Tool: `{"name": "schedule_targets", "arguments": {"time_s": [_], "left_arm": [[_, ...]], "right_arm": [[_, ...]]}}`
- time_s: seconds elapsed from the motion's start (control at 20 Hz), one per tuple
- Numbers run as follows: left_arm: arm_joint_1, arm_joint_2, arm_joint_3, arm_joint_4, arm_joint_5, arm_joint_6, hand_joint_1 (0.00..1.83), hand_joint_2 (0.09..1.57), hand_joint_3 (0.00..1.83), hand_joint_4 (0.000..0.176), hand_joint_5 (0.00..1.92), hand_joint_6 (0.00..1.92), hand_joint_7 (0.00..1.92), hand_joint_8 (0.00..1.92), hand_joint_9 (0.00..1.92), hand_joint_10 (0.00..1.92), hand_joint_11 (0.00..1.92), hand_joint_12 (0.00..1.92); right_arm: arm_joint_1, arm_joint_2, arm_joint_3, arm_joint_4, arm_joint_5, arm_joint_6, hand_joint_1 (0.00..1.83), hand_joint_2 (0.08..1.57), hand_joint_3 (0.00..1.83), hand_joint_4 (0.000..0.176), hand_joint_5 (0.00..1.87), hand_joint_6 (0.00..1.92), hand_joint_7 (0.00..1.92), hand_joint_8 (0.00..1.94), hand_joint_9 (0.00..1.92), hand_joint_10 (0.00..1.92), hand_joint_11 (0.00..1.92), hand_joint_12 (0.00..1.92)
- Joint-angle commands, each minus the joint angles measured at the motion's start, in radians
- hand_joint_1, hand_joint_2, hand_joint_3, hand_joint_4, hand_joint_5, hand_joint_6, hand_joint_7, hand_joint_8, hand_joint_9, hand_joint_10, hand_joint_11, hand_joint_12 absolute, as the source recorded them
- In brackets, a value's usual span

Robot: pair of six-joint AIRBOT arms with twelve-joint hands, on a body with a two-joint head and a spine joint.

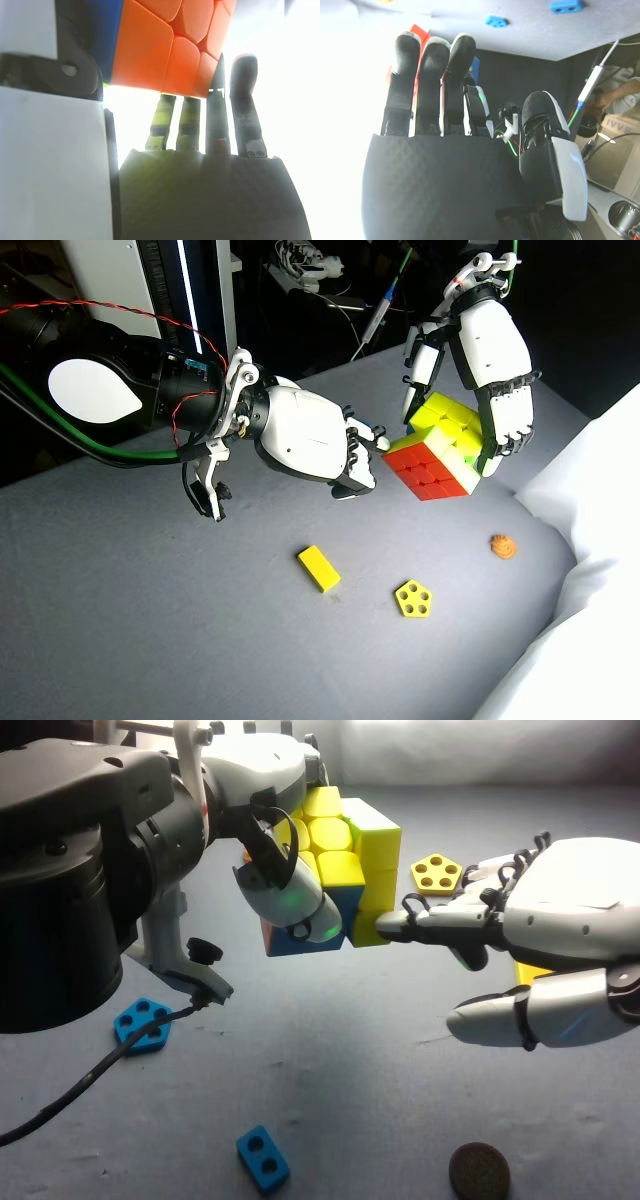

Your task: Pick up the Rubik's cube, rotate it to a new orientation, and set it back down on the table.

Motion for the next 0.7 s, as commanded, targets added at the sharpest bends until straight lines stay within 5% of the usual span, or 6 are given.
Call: {"name": "schedule_targets", "arguments": {"time_s": [0.0,0.2,0.25,0.3,0.5,0.65], "left_arm": [[-0.019,0.007,-0.008,0.065,0.035,-0.016,1.05,1.38,0.01,0.0,0.56,1.59,0.47,1.86,0.24,1.92,0.19,1.92],[-0.018,0.007,-0.009,0.065,0.035,-0.016,1.05,1.38,0.0,0.0,0.52,1.62,0.53,1.81,0.24,1.92,0.17,1.92],[-0.018,0.007,-0.009,0.065,0.035,-0.016,1.04,1.32,0.0,0.0,0.6,1.57,0.25,1.84,0.22,1.92,0.18,1.92],[-0.018,0.007,-0.009,0.065,0.034,-0.016,1.05,1.36,0.0,0.0,0.54,1.59,0.47,1.81,0.24,1.91,0.2,1.92],[-0.019,0.007,-0.008,0.065,0.033,-0.016,1.07,1.3,0.0,0.0,0.64,1.49,0.34,1.8,0.24,1.91,0.2,1.92],[-0.019,0.007,-0.008,0.065,0.033,-0.016,1.05,1.39,0.01,0.0,0.52,1.59,0.5,1.87,0.23,1.92,0.19,1.92]], "right_arm": [[0.011,-0.001,0.003,0.028,0.1,-0.001,0.0,1.32,0.0,0.0,0.1,0.0,0.4,1.51,0.42,1.92,0.28,1.92],[0.011,-0.003,0.005,0.068,0.086,-0.001,0.0,1.32,0.0,0.0,0.1,0.01,0.45,1.5,0.48,1.92,0.35,1.92],[0.009,-0.004,0.006,0.082,0.083,-0.001,0.0,1.32,0.0,0.0,0.09,0.0,0.44,1.49,0.48,1.92,0.37,1.92],[0.009,-0.004,0.006,0.092,0.08,-0.001,0.0,1.32,0.0,0.0,0.11,0.01,0.41,1.52,0.45,1.92,0.35,1.92],[0.005,-0.018,0.006,0.185,0.074,-0.061,0.0,1.32,0.0,0.0,0.14,0.02,0.45,1.52,0.48,1.9,0.36,1.92],[-0.006,-0.029,0.006,0.203,0.073,-0.075,0.0,1.33,0.0,0.0,0.08,0.0,0.41,1.51,0.45,1.92,0.33,1.92]]}}
